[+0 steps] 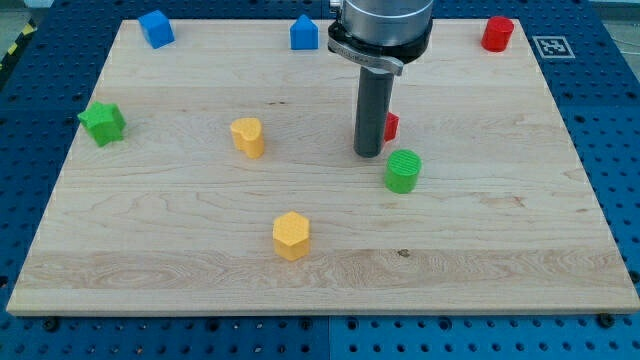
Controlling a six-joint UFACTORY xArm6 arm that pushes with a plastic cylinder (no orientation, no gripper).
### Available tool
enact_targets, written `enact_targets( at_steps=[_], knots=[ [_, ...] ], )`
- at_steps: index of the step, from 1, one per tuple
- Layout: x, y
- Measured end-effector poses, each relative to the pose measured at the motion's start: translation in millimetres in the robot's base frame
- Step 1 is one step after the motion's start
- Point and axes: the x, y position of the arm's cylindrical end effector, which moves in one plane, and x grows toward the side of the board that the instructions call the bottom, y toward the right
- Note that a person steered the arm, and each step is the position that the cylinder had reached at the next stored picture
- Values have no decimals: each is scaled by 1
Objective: Place red star above the green circle
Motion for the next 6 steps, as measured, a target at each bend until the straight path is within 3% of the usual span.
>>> enact_targets(
  at_steps=[3,6],
  knots=[
    [-1,64],
    [15,15]
  ],
)
